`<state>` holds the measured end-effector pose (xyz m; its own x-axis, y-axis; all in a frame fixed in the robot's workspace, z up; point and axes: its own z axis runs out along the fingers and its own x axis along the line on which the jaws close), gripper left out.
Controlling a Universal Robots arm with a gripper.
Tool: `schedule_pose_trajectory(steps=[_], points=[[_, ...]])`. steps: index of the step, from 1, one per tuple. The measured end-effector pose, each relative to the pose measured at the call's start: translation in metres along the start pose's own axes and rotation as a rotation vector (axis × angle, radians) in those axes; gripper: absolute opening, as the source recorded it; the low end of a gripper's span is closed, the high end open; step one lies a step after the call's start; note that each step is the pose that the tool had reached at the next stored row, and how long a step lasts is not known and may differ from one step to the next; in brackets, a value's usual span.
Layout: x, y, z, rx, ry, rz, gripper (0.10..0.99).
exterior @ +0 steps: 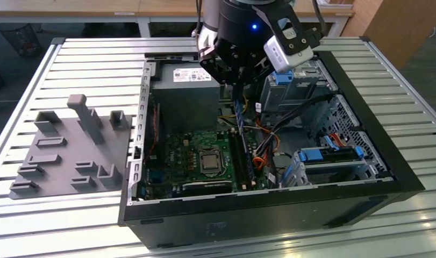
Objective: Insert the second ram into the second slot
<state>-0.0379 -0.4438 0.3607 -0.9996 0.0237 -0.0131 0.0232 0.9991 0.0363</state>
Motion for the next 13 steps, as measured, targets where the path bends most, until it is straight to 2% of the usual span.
schedule_pose_trajectory(steps=[13], points=[[0.0, -0.0001, 0.0024, 0.0, 0.002, 0.0, 0.133]])
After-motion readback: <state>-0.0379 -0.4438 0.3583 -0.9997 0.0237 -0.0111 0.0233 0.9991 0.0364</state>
